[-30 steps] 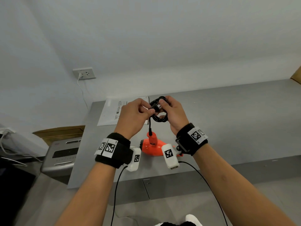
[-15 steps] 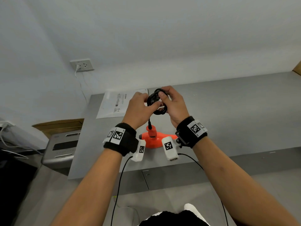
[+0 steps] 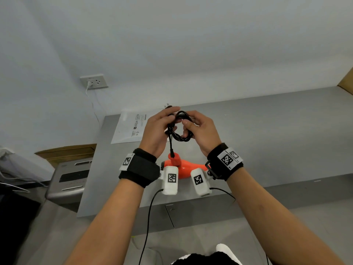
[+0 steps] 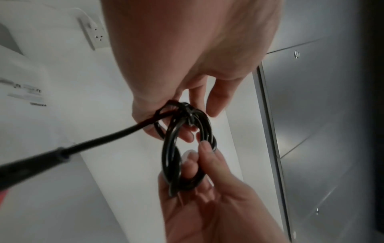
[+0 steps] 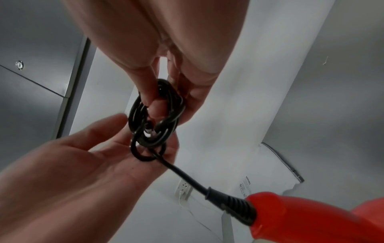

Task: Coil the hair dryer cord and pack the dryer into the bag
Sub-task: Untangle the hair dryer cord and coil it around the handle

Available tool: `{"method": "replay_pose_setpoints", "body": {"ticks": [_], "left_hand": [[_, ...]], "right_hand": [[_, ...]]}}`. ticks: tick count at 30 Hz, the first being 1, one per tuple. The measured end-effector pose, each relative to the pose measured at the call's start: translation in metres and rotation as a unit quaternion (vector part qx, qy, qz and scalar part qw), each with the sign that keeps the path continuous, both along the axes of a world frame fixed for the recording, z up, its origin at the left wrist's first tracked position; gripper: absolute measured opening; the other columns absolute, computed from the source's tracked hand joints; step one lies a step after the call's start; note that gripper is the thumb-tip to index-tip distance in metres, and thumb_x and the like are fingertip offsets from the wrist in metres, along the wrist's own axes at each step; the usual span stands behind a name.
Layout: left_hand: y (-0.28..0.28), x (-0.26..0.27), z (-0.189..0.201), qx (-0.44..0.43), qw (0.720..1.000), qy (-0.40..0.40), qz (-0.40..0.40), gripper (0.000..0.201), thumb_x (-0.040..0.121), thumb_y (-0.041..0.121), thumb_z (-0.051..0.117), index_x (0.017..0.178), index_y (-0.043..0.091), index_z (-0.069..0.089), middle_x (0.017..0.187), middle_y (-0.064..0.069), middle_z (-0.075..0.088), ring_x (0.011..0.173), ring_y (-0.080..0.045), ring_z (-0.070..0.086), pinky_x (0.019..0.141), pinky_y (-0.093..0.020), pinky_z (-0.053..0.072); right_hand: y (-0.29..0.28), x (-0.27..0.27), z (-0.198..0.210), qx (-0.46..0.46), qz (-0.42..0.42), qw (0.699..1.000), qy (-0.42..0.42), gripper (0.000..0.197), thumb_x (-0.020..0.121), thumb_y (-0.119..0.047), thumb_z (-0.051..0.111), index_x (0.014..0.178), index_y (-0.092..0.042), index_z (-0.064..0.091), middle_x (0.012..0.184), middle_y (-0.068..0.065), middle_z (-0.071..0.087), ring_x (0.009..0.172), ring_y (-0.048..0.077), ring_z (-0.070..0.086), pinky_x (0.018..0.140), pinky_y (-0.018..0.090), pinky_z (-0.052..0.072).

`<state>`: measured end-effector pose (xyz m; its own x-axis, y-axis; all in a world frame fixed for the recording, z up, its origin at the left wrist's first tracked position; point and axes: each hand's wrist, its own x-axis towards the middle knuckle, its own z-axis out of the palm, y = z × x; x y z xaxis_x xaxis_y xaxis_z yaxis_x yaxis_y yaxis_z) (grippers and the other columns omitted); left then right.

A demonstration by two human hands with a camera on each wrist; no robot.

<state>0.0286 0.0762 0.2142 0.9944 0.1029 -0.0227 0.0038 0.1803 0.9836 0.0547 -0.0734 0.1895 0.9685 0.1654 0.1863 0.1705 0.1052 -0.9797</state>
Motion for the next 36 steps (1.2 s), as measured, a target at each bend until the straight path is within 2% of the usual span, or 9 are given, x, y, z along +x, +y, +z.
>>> {"method": "replay_pose_setpoints", "body": {"ticks": [6,10,13,18,21,24,29,33,36], "left_hand": [[0.007,0.006,0.007,-0.003,0.999,-0.007,0.054,0.039,0.103,-0.006,0.040,0.129,0.006,0.066,0.101,-0.010,0.056,0.089,-0.014,0.065,0.081,-0.028,0.057],[0.008,0.006,0.007,0.006,0.998,-0.009,0.058,0.034,0.105,0.001,0.045,0.134,0.008,0.062,0.108,-0.010,0.050,0.091,-0.017,0.069,0.085,-0.043,0.062],[0.005,0.003,0.006,0.092,0.995,-0.023,0.031,0.040,0.101,0.006,0.059,0.138,0.019,0.058,0.121,-0.007,0.048,0.091,-0.022,0.072,0.083,-0.049,0.063],[0.008,0.006,0.005,0.259,0.961,-0.077,0.054,0.054,0.093,0.005,0.063,0.139,0.033,0.053,0.131,0.003,0.049,0.089,-0.022,0.076,0.085,-0.045,0.063],[0.001,0.006,0.004,0.275,0.956,-0.084,0.052,0.053,0.093,0.008,0.062,0.140,0.032,0.054,0.132,0.005,0.052,0.086,-0.020,0.076,0.084,-0.042,0.063],[-0.015,0.003,0.000,0.246,0.966,-0.068,0.034,0.050,0.096,0.009,0.060,0.141,0.029,0.055,0.136,0.005,0.057,0.089,-0.016,0.074,0.089,-0.034,0.061],[-0.027,-0.002,-0.007,0.178,0.983,-0.042,-0.012,0.057,0.089,0.014,0.057,0.144,0.033,0.055,0.139,0.005,0.062,0.104,-0.025,0.072,0.097,-0.050,0.058],[-0.029,-0.008,-0.025,0.175,0.981,-0.057,-0.058,0.066,0.096,0.003,0.056,0.148,0.044,0.047,0.137,0.006,0.059,0.099,-0.024,0.074,0.092,-0.035,0.060],[-0.030,-0.011,-0.059,0.291,0.953,-0.044,-0.077,0.073,0.096,0.013,0.061,0.149,0.056,0.036,0.137,0.007,0.056,0.101,-0.011,0.071,0.091,-0.019,0.053]], "right_hand": [[-0.001,0.003,-0.007,-0.053,0.044,0.998,0.010,0.015,0.095,-0.005,0.060,0.106,-0.006,0.069,0.063,0.006,0.056,0.055,0.021,0.051,0.058,0.029,0.047],[-0.004,0.004,-0.008,-0.081,0.055,0.995,0.018,0.014,0.095,-0.007,0.061,0.104,-0.007,0.071,0.062,0.007,0.055,0.056,0.021,0.049,0.058,0.031,0.045],[-0.006,0.005,-0.009,-0.120,0.030,0.992,0.011,0.018,0.093,-0.005,0.060,0.104,-0.010,0.072,0.064,0.003,0.060,0.056,0.018,0.056,0.060,0.028,0.049],[-0.006,0.001,-0.013,-0.206,-0.131,0.968,-0.055,0.035,0.089,-0.011,0.061,0.122,-0.022,0.064,0.105,-0.001,0.063,0.086,0.012,0.064,0.078,0.023,0.046],[0.000,-0.012,-0.006,-0.221,-0.094,0.963,-0.126,0.045,0.090,-0.022,0.065,0.134,-0.028,0.057,0.113,-0.003,0.059,0.087,0.010,0.063,0.079,0.019,0.048],[0.005,-0.013,-0.009,-0.311,-0.034,0.939,-0.147,0.059,0.091,-0.029,0.061,0.147,-0.034,0.043,0.121,-0.003,0.053,0.093,0.016,0.060,0.088,0.033,0.053],[-0.005,-0.001,-0.016,-0.347,-0.073,0.919,-0.172,0.049,0.095,-0.018,0.049,0.140,-0.037,0.050,0.108,0.000,0.061,0.097,0.023,0.062,0.082,0.043,0.053],[-0.030,0.012,-0.032,-0.371,-0.113,0.908,-0.156,0.036,0.096,-0.017,0.046,0.126,-0.031,0.062,0.097,0.002,0.066,0.091,0.025,0.064,0.078,0.046,0.054],[-0.058,0.023,-0.047,-0.416,-0.141,0.890,-0.120,0.032,0.098,-0.016,0.047,0.122,-0.028,0.065,0.095,0.000,0.064,0.090,0.026,0.062,0.075,0.043,0.053]]}}
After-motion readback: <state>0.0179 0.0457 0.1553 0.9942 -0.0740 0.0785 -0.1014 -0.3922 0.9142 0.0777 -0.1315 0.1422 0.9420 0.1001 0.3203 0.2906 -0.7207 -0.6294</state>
